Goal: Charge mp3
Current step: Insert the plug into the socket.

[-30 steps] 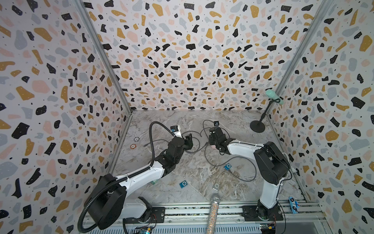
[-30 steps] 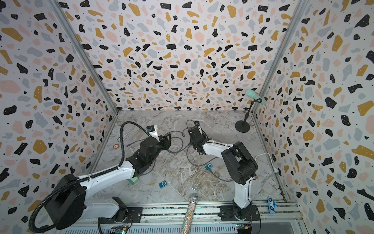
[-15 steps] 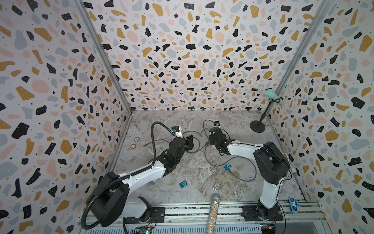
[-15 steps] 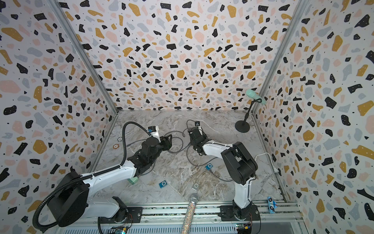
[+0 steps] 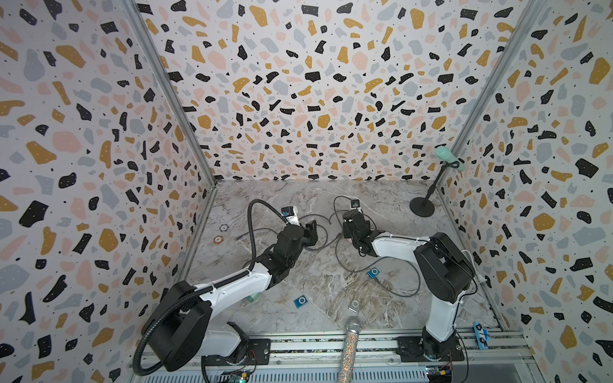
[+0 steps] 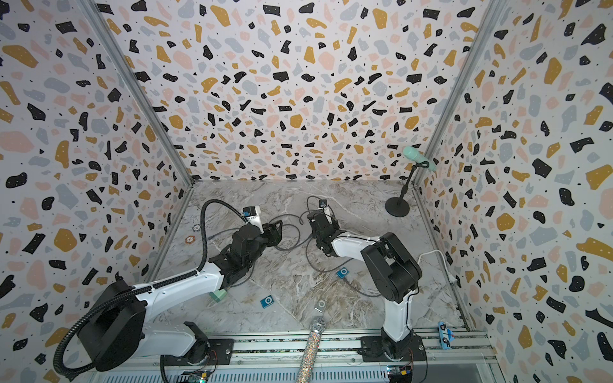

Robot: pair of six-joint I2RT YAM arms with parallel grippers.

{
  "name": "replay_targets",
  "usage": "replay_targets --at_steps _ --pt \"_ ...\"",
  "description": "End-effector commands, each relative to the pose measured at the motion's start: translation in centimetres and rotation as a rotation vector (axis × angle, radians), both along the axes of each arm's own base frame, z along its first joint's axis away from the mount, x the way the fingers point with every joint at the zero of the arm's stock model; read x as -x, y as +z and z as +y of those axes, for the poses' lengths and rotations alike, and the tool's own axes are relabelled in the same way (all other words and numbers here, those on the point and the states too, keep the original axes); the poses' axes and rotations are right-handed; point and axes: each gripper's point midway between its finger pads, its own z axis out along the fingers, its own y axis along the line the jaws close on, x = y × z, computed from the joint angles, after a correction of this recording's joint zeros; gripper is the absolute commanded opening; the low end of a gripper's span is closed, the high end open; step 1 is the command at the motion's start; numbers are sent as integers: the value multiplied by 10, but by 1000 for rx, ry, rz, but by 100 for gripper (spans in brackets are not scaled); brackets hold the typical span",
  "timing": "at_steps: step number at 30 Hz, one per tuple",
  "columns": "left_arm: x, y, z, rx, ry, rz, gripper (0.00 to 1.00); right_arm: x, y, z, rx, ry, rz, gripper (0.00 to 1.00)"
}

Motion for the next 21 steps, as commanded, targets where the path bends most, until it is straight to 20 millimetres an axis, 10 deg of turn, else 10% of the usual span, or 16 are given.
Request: replay_targets --at_steps 1,21 --pt "-9 21 -6 50 0 -45 59 -10 22 3 31 -18 -43 0" --pt "-9 15 -8 57 -6 -31 59 -13 -2 -5 79 -71 30 0"
